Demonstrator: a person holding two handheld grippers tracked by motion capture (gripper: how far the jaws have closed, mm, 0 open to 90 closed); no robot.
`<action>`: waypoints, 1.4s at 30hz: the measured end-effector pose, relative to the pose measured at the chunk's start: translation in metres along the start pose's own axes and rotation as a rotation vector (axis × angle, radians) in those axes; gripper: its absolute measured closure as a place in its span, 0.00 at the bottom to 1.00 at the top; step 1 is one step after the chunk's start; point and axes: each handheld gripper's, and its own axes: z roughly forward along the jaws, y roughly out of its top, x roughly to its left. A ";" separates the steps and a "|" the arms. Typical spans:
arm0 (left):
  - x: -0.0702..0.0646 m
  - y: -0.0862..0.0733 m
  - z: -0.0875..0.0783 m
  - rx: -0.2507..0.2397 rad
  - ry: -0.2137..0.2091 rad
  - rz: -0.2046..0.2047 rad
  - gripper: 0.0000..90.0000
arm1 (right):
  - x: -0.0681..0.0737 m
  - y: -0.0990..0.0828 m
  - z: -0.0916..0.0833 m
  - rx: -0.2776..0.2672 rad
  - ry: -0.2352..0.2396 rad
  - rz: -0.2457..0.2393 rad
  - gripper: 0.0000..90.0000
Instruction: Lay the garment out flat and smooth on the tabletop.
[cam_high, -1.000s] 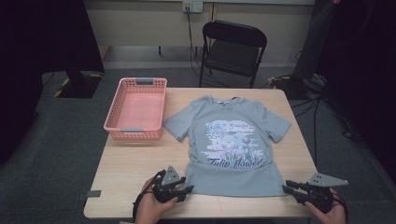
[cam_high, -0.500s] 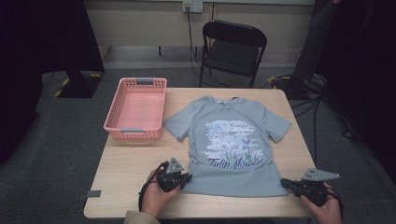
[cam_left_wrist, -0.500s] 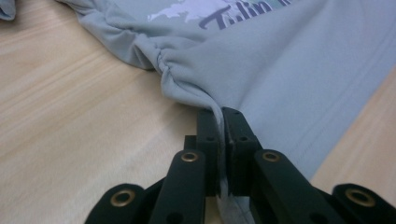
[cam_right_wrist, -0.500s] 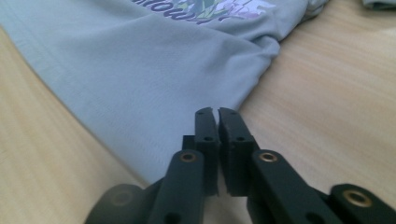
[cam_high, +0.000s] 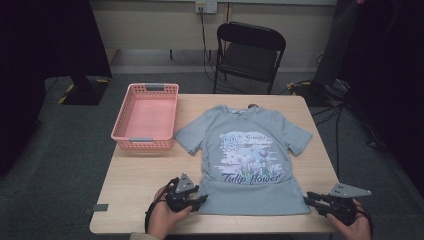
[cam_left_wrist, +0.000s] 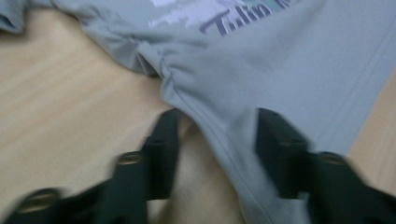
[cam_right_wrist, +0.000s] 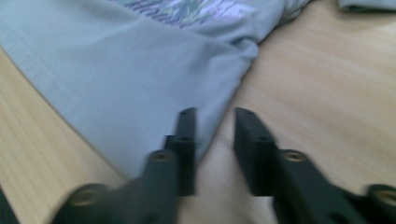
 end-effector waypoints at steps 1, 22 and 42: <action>0.001 0.000 0.001 -0.008 0.000 -0.003 0.40 | 0.000 0.002 0.001 -0.011 -0.014 -0.003 0.59; 0.025 0.001 -0.010 -0.070 -0.023 0.057 0.19 | -0.018 0.013 0.027 0.085 -0.035 -0.062 0.10; 0.039 -0.006 -0.024 -0.094 -0.033 0.044 0.19 | -0.019 0.013 0.028 0.092 -0.033 -0.060 0.08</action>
